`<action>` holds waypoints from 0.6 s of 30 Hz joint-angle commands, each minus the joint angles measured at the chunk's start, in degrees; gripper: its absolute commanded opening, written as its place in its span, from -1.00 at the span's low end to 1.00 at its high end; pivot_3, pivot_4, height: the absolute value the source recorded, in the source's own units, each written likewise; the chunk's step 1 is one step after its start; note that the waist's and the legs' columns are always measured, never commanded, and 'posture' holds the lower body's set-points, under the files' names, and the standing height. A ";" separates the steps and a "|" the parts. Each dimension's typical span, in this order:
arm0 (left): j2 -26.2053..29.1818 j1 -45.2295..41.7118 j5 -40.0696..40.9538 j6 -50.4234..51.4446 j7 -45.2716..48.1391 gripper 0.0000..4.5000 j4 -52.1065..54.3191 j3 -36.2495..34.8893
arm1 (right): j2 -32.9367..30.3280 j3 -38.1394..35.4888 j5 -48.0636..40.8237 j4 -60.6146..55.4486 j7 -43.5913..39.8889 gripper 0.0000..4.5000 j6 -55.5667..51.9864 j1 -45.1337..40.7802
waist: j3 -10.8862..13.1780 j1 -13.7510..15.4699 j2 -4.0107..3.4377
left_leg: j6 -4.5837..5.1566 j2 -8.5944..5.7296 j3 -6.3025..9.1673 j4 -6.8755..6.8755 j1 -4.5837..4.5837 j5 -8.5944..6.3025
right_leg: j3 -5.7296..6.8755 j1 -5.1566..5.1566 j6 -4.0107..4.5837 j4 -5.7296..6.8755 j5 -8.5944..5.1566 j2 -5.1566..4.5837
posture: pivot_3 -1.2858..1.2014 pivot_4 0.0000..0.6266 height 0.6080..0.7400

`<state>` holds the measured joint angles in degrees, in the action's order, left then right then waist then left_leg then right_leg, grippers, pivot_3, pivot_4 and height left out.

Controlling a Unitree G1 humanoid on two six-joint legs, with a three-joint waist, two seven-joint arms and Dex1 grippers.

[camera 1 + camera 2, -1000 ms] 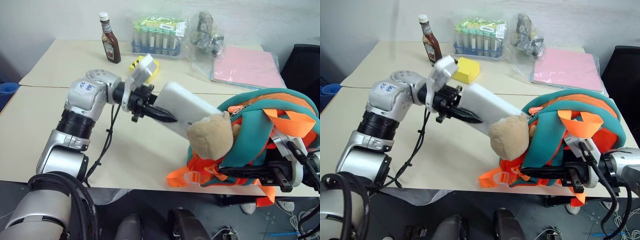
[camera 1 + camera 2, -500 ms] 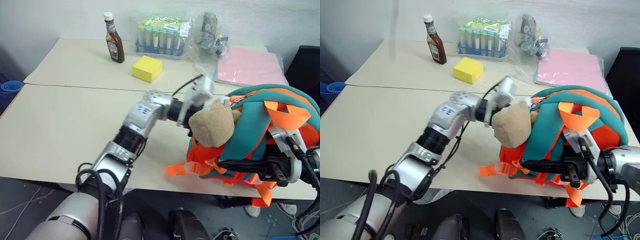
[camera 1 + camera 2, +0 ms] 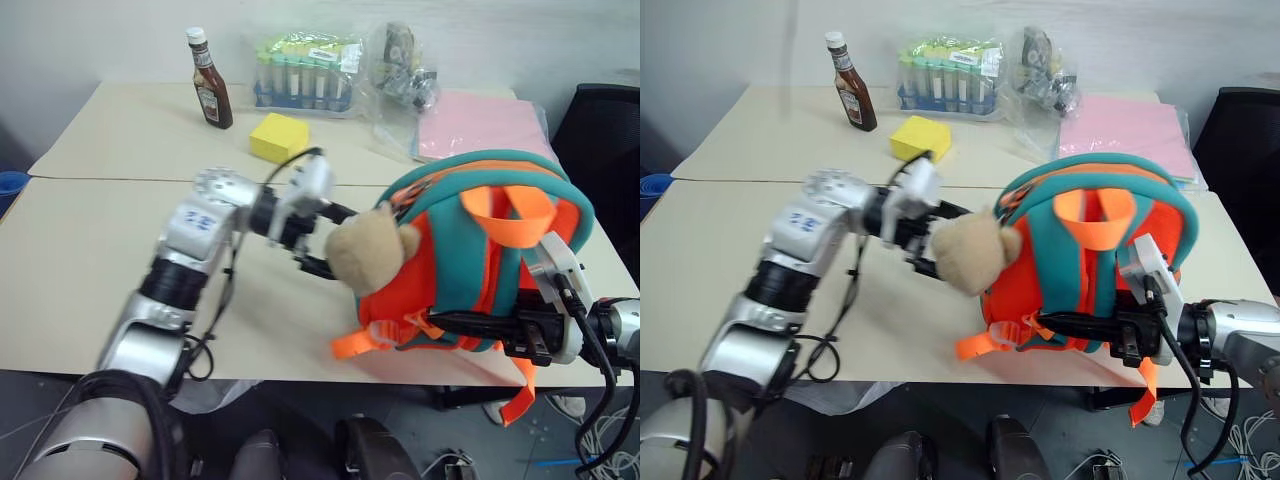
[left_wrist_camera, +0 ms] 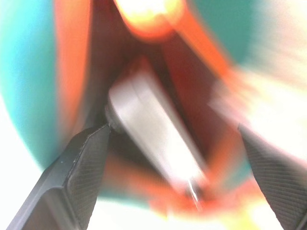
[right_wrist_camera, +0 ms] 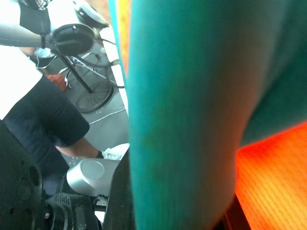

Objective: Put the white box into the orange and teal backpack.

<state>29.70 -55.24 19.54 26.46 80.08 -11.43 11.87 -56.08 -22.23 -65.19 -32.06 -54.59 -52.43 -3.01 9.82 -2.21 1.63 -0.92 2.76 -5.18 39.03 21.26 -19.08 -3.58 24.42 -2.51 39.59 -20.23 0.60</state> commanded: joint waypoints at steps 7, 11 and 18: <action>-0.94 -2.85 12.51 11.54 -9.81 0.97 10.51 -12.66 | 0.36 -1.19 -1.66 -2.16 1.48 -0.98 0.72 0.18 | 0.00 1.08 0.02 | 0.16 -0.10 0.13 0.16 0.21 -0.09 | 0.13 -0.04 -0.02 -0.13 0.01 -0.17 | 0.03 -0.52 1.00; -5.08 -2.21 7.57 4.62 -17.61 0.97 10.63 -11.99 | 0.37 -1.25 -1.86 -2.56 1.98 -0.98 0.79 0.53 | -0.01 0.94 0.02 | 0.16 -0.12 0.12 0.16 0.11 -0.09 | 0.11 -0.11 -0.03 -0.11 0.01 -0.14 | 0.03 -0.52 1.00; -5.21 -1.52 4.27 2.00 -15.18 0.97 6.22 -6.19 | 0.73 -1.08 -1.99 -2.62 2.69 -0.98 1.18 0.89 | -0.01 0.57 0.02 | 0.09 -0.07 0.08 0.07 0.01 -0.05 | 0.06 -0.10 -0.02 -0.08 0.01 -0.04 | 0.03 -0.52 1.00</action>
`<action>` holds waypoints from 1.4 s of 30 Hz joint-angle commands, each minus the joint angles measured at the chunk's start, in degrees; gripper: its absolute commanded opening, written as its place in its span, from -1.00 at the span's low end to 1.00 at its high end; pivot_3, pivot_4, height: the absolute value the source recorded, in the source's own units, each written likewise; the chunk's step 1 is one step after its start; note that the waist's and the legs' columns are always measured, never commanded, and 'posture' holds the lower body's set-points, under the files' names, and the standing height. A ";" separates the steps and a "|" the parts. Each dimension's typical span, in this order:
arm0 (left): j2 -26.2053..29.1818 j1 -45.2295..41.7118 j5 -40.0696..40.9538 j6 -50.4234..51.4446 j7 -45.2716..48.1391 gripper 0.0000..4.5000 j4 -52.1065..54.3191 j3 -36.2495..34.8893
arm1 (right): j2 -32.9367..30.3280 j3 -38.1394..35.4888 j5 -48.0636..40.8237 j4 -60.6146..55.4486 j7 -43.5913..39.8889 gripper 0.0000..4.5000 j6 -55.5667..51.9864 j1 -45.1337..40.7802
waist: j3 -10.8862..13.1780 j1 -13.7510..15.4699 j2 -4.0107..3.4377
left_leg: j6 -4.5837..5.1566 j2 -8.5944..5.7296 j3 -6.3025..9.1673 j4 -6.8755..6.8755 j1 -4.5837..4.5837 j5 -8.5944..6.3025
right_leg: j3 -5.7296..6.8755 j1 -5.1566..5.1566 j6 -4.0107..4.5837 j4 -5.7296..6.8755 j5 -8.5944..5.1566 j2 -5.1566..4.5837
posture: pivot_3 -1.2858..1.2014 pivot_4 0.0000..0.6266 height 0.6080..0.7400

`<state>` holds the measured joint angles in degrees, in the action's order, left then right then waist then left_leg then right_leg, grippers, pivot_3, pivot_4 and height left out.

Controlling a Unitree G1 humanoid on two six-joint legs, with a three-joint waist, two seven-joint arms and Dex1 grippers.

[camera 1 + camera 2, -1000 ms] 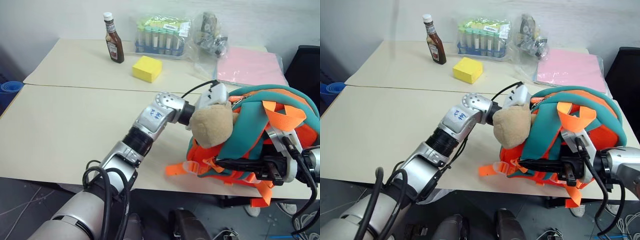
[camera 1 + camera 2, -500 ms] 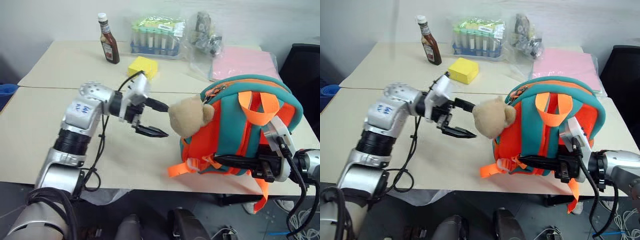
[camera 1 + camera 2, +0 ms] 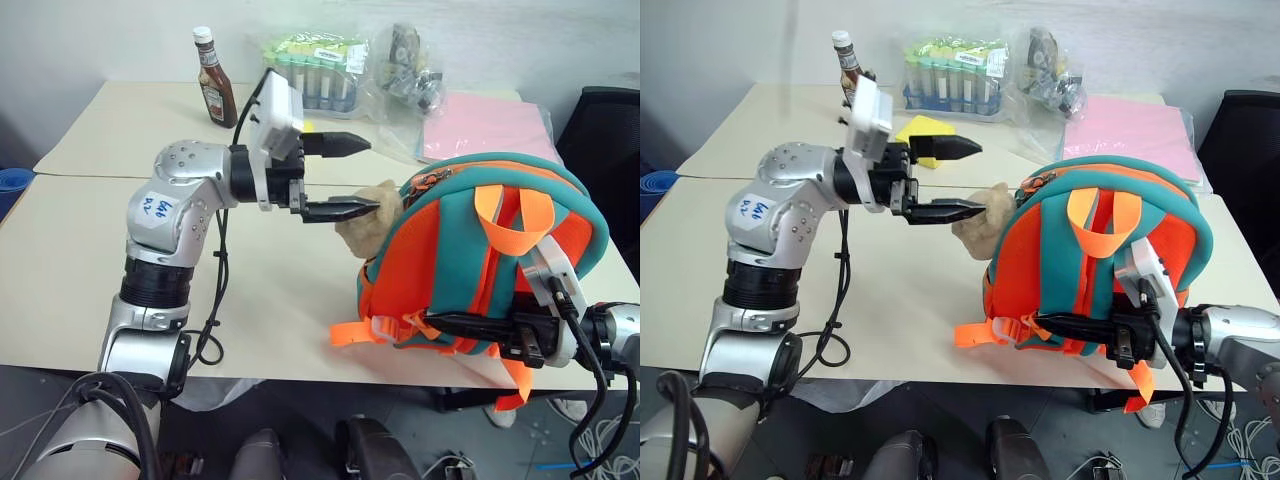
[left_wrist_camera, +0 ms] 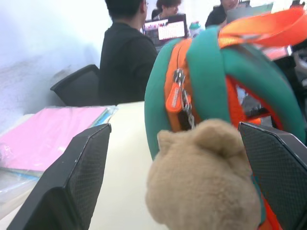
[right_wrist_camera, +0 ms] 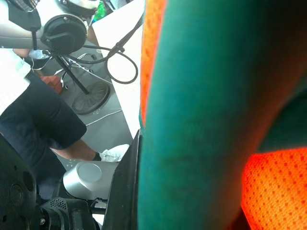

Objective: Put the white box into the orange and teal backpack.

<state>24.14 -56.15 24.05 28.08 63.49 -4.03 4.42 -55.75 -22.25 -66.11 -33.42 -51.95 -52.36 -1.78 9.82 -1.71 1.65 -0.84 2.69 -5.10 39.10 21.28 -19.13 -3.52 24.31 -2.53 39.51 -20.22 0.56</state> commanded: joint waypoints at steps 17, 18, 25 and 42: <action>2.78 -2.82 -0.20 4.27 7.67 -0.18 -6.35 4.60 | 1.97 0.03 1.32 -0.98 0.52 -0.98 3.25 0.80 | 0.00 0.04 0.00 | 0.00 0.00 0.00 0.01 0.03 0.00 | -0.01 0.00 0.00 -0.02 0.00 -0.01 | 0.03 -0.52 1.00; 3.60 -2.90 -0.21 4.16 8.18 -0.30 -6.63 4.34 | 2.00 0.05 1.44 -1.02 0.51 -0.98 3.40 1.03 | 0.00 0.02 0.00 | 0.00 0.00 0.00 0.01 0.03 0.00 | 0.00 0.00 0.00 -0.02 0.00 -0.01 | 0.03 -0.52 1.00; 9.76 -2.07 -5.05 -2.75 11.83 -0.81 -10.30 5.98 | 2.18 -0.19 1.78 -0.93 0.49 -0.98 3.63 1.91 | 0.00 0.04 0.00 | 0.00 0.00 -0.01 0.01 0.01 0.00 | -0.01 0.00 0.00 -0.02 0.00 -0.01 | 0.03 -0.52 1.00; 5.43 12.09 -23.24 -24.54 6.90 -0.91 -6.32 18.55 | 3.93 0.96 9.42 1.26 2.85 -0.98 7.74 2.24 | -0.05 0.25 -0.02 | 0.10 -0.02 -0.01 0.01 -0.13 -0.05 | -0.02 -0.19 0.00 -0.07 0.00 -0.05 | 0.03 -0.52 1.00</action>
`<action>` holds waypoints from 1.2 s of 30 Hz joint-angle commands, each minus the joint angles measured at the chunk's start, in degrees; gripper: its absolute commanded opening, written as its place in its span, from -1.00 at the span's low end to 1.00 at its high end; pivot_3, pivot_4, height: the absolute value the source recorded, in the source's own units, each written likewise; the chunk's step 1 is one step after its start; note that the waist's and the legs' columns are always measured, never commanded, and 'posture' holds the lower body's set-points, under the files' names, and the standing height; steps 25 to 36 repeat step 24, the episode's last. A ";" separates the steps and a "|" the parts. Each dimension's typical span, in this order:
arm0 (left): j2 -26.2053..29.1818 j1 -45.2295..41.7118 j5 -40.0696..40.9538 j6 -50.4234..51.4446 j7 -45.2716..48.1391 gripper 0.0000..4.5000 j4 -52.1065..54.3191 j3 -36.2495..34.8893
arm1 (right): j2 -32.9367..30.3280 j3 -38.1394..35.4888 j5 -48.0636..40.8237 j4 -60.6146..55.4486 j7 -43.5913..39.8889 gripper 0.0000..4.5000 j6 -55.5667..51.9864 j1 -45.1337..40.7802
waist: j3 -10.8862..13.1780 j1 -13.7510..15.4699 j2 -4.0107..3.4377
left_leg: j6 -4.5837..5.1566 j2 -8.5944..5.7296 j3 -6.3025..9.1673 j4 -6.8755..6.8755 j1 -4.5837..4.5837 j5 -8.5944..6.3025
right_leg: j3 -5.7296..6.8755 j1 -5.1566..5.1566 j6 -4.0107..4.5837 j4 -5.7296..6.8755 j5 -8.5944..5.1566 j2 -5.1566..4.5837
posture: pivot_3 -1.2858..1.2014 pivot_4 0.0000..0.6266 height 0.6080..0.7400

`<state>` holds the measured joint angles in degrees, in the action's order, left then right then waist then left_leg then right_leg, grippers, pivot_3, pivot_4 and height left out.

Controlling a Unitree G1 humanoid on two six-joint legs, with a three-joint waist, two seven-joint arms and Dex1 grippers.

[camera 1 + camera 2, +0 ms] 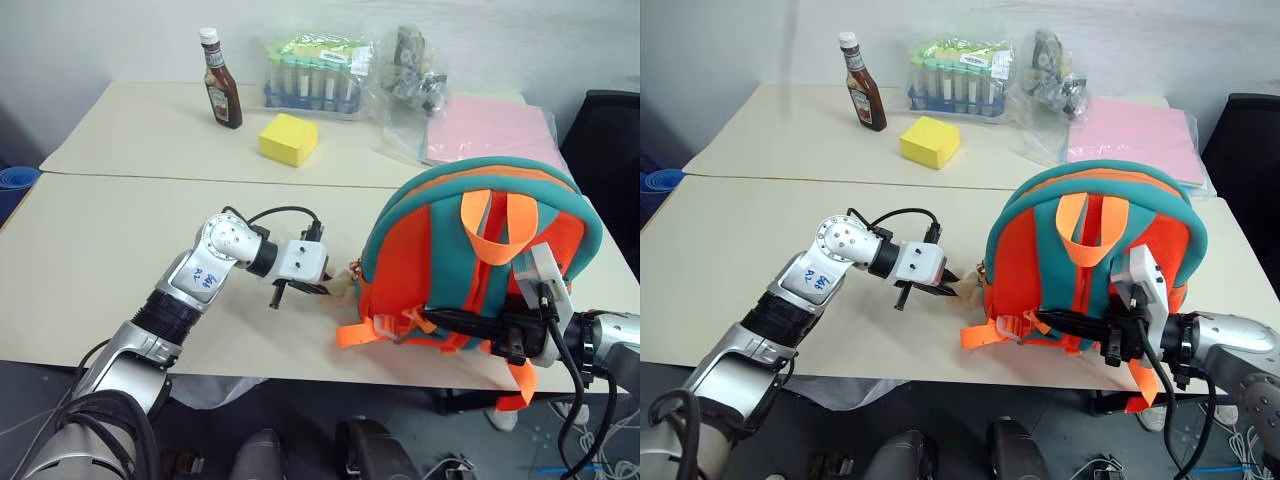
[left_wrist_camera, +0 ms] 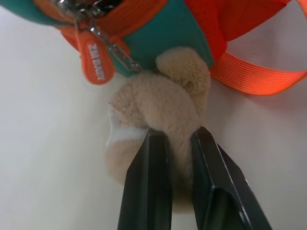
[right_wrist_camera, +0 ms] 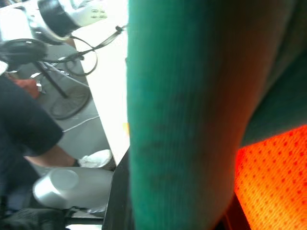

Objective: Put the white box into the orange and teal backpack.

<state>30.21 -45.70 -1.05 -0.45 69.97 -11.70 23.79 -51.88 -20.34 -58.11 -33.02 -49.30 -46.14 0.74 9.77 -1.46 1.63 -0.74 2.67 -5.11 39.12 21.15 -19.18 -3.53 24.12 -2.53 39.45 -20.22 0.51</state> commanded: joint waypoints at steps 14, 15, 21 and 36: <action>13.38 3.83 28.04 37.89 6.49 0.94 5.99 -25.30 | -10.96 -30.36 3.56 14.14 -19.70 1.00 -3.85 15.79 | 0.00 -0.13 0.02 | 0.03 0.03 0.03 -0.04 0.03 -0.02 | 0.06 0.00 0.00 -0.07 0.00 0.00 | 0.03 -0.52 1.00; 15.37 4.35 29.72 40.00 6.45 0.99 6.33 -27.83 | -11.43 -34.02 4.52 15.99 -21.57 1.00 -4.57 17.71 | 0.01 -0.11 0.03 | 0.03 0.03 0.03 -0.03 0.02 -0.02 | 0.07 -0.02 0.00 -0.08 0.00 0.01 | 0.03 -0.52 1.00; 21.58 7.10 33.32 42.69 2.36 0.99 8.11 -37.32 | -12.23 -43.97 8.54 25.35 -22.32 1.00 -4.05 18.20 | 0.02 -0.28 0.08 | 0.04 0.01 0.04 -0.10 -0.07 -0.04 | 0.08 -0.13 0.00 -0.22 0.00 -0.01 | 0.03 -0.52 1.00; 20.36 8.79 32.67 41.02 -0.31 0.99 10.04 -37.68 | -10.03 -42.00 8.25 24.54 -19.71 1.00 -3.53 15.18 | 0.02 -0.30 0.07 | 0.06 0.02 0.05 -0.21 -0.50 -0.10 | 0.07 -0.58 0.00 -0.39 0.00 -0.02 | 0.03 -0.52 1.00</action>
